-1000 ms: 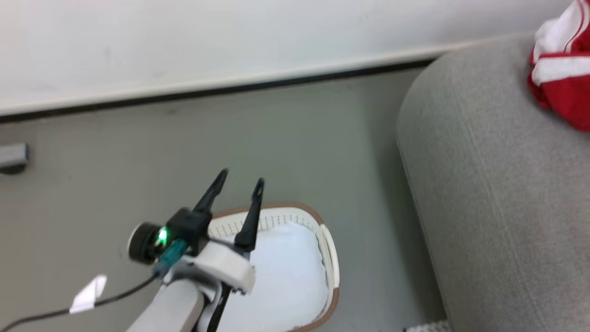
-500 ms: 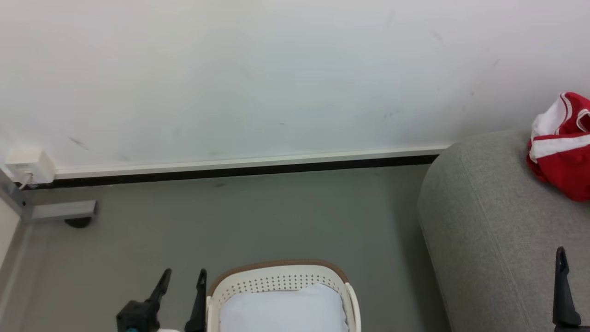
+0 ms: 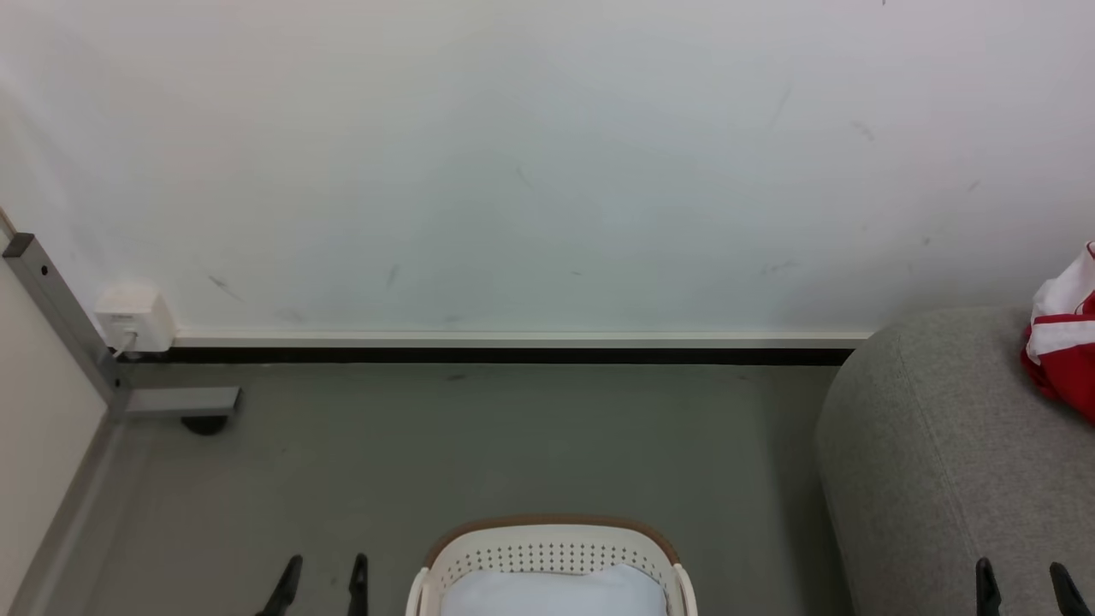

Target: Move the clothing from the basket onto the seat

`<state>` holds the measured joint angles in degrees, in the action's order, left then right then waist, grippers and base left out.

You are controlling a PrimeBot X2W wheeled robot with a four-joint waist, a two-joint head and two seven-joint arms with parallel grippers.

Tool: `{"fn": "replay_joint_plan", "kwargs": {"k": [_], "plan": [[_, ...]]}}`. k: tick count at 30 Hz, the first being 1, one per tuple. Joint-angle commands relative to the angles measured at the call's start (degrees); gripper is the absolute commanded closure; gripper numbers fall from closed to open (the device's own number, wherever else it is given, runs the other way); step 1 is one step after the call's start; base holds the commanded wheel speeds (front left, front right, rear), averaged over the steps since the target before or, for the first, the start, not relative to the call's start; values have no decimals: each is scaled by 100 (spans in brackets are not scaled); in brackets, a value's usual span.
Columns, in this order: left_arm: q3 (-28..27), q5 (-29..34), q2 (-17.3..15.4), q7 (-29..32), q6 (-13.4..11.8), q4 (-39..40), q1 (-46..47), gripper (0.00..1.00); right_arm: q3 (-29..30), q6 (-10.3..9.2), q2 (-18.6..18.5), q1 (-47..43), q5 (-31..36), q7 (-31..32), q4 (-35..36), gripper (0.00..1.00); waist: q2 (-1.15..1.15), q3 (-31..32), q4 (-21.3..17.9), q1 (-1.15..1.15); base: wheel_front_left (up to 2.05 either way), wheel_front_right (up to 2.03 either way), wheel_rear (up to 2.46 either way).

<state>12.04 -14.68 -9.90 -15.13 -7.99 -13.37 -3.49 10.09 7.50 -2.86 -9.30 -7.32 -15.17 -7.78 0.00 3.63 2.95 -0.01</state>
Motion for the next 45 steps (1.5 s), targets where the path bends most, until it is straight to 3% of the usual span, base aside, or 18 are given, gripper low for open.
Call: {"fn": "replay_joint_plan", "kwargs": {"k": [1,13,27,28,33,45], "plan": [[-78,119,37,-2,75,-42,-68,0,-30,-1,-6,-60,-85,3,-93,0,0,30,4,1,0,0,0],[-368,482,281,-3,532,-298,150,0,-156,-1,-6,62,-44,3,-283,0,0,30,-71,1,0,0,0],[-611,649,478,-4,767,-419,193,0,-147,-1,-7,107,-23,3,-284,0,0,-65,-196,1,0,0,0],[-612,626,486,1,759,-417,157,100,-156,0,1,56,-56,1,-295,100,0,-65,-198,1,0,0,0],[-589,591,558,29,756,-662,28,100,-172,0,87,-9,-89,20,-547,100,0,-68,-201,2,0,0,0],[-810,-758,580,388,885,-574,202,100,-192,0,70,260,-1449,376,-562,100,0,-98,-210,2,0,0,0]]}}
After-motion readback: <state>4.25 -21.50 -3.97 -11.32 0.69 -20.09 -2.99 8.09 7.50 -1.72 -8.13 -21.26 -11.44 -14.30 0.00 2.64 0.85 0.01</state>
